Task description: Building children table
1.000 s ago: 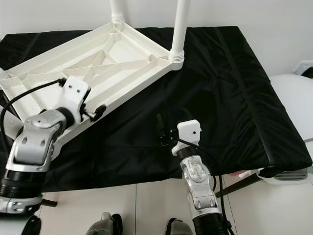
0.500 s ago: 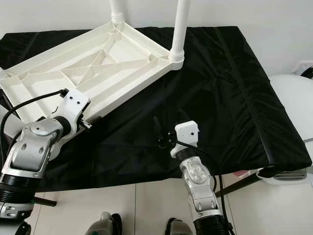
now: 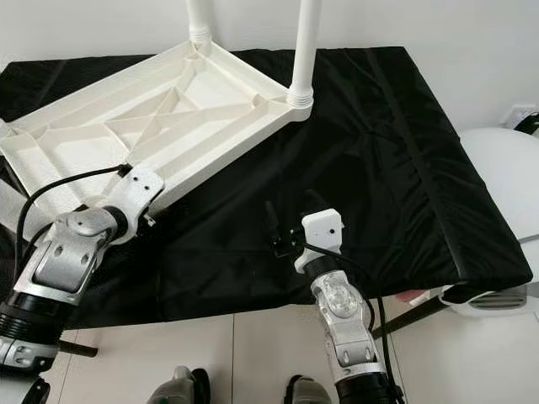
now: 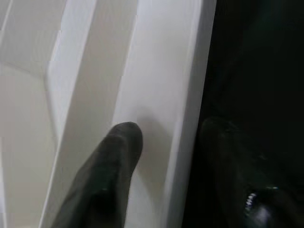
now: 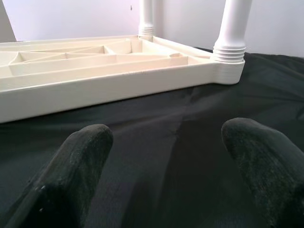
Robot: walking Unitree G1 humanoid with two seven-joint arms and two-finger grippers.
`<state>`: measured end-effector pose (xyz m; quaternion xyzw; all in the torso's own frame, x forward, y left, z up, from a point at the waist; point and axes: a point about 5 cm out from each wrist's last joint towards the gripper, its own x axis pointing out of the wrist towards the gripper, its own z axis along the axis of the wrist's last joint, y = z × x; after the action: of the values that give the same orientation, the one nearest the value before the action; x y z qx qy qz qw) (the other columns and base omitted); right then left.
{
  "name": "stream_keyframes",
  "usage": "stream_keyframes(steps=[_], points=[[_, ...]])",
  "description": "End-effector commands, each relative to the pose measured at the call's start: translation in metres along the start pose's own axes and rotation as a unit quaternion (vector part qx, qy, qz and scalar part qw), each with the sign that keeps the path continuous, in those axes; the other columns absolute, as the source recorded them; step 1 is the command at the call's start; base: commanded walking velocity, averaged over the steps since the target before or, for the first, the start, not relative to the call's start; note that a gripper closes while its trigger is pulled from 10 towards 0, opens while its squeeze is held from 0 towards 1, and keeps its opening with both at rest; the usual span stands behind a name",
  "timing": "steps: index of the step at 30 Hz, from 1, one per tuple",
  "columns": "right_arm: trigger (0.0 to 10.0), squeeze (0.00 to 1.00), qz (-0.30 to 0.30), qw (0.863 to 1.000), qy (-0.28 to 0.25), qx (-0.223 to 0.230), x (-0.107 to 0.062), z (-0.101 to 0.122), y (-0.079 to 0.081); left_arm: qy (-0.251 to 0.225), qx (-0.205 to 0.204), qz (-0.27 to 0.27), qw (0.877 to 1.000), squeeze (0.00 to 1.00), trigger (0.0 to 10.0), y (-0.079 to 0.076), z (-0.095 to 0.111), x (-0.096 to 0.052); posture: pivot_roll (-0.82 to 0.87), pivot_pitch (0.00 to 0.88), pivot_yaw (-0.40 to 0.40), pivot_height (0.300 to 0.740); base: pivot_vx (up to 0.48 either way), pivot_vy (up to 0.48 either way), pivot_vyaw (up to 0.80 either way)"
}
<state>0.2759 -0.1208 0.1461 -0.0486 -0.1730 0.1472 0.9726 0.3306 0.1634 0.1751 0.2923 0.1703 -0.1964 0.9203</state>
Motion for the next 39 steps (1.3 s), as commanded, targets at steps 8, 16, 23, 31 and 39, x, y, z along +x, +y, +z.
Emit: stream_keyframes(steps=[8, 16, 23, 31, 39], points=[[10.0, 0.0, 0.002, 1.0, 0.006, 0.004, -0.002, -0.001, 0.004, -0.01, -0.008, -0.027, 1.0, 0.0, 0.0, -0.012, 0.013, 0.012, 0.08, 0.212, 0.041, 0.74, 0.0, 0.0, 0.0], [10.0, 0.0, 0.002, 1.0, 0.006, 0.002, -0.002, -0.001, 0.004, -0.062, -0.037, -0.042, 0.996, 0.0, 0.0, -0.013, 0.039, 0.008, 0.08, 0.214, 0.04, 0.74, 0.0, 0.0, 0.0], [10.0, 0.0, 0.004, 1.0, 0.007, 0.004, -0.002, -0.001, 0.005, -0.089, -0.04, -0.053, 0.994, 0.0, 0.0, -0.012, 0.053, 0.002, 0.09, 0.21, 0.035, 0.74, 0.0, 0.0, 0.0], [10.0, 0.0, 0.008, 1.0, 0.005, 0.008, 0.0, -0.001, 0.009, -0.109, -0.057, -0.046, 0.991, 0.0, 0.0, -0.036, 0.08, 0.019, 0.1, 0.205, 0.032, 0.74, 0.0, 0.0, 0.0], [10.0, 0.0, 0.009, 1.0, 0.005, 0.008, 0.0, -0.001, 0.01, -0.139, -0.063, -0.024, 0.988, 0.0, 10.0, -0.051, 0.105, 0.028, 0.09, 0.209, 0.031, 0.74, 0.0, 0.0, 0.0]])
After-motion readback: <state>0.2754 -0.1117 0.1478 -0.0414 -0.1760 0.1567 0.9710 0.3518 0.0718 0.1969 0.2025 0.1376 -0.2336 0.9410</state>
